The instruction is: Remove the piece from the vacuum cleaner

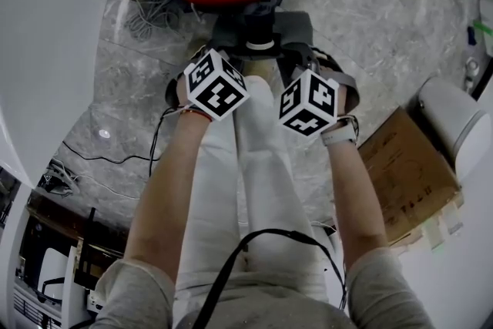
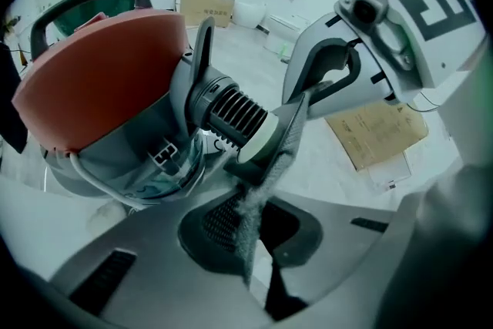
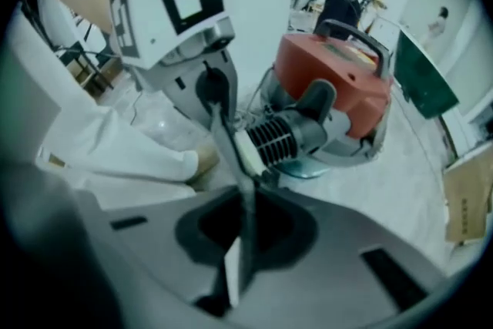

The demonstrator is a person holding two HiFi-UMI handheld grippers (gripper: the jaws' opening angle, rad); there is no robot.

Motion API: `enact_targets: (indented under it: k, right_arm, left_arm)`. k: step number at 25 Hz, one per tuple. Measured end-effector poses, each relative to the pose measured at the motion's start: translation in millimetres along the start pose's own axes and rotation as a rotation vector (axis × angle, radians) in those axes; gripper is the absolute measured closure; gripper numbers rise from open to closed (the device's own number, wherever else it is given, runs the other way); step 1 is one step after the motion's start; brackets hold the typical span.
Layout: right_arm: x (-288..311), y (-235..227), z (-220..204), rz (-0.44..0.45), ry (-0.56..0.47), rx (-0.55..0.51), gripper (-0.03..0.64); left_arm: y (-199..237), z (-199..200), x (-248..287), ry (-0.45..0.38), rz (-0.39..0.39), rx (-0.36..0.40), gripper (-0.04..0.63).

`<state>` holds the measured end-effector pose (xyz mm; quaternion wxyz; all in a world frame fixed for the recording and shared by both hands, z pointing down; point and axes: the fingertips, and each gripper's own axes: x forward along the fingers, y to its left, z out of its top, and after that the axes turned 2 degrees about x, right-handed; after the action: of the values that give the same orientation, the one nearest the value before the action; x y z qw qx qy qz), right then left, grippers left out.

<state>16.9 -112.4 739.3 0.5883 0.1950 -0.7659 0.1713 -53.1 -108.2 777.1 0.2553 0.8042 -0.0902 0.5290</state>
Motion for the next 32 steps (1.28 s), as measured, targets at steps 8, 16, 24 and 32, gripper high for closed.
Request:
enact_targets:
  k: [8,16,24,32]
  right_arm:
    - [23,-3,-5,0.076,-0.051,0.164,0.592]
    - [36,-3,-11,0.129,-0.057,0.243,0.591]
    - [13,1,-16,0.058,-0.011,0.064,0.592]
    - [9,14,-20,0.059,-0.006,0.026,0.591]
  left_arm:
    - [-6,2,-20,0.056,-0.017,0.030,0.561]
    - [-17,8,-24,0.038,-0.006,0.055,0.561]
    - [-11,4,-11,0.053,-0.052,-0.002,0.561]
    - [-16,-11,-3,0.077,-0.062,-0.022,0.561]
